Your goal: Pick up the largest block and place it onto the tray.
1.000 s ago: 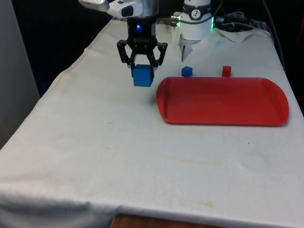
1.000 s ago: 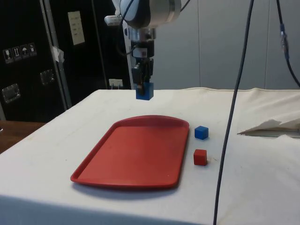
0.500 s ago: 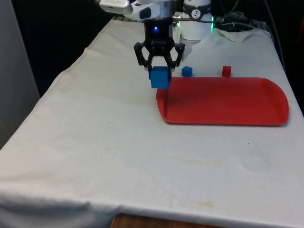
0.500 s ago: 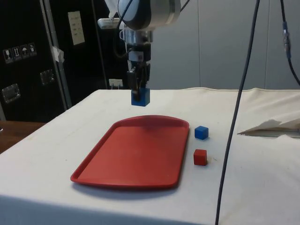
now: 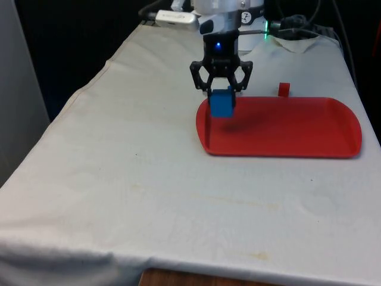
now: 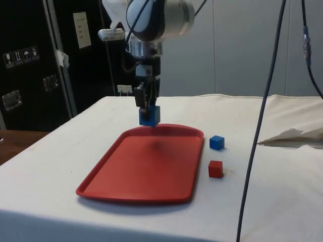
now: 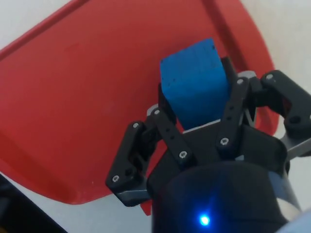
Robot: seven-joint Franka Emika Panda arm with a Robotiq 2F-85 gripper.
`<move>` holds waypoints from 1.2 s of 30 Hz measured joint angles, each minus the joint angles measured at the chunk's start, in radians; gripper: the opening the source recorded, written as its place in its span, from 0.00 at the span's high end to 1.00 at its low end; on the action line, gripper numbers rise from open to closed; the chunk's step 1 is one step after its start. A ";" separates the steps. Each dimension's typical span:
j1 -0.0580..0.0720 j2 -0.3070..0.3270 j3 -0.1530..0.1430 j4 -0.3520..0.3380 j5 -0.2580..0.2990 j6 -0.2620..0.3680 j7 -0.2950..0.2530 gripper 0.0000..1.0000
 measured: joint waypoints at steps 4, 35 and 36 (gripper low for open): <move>0.000 0.000 0.027 -0.006 -0.015 0.002 0.029 1.00; 0.001 0.058 0.187 -0.016 -0.046 0.062 0.170 1.00; 0.001 0.060 0.188 -0.016 -0.046 0.063 0.171 1.00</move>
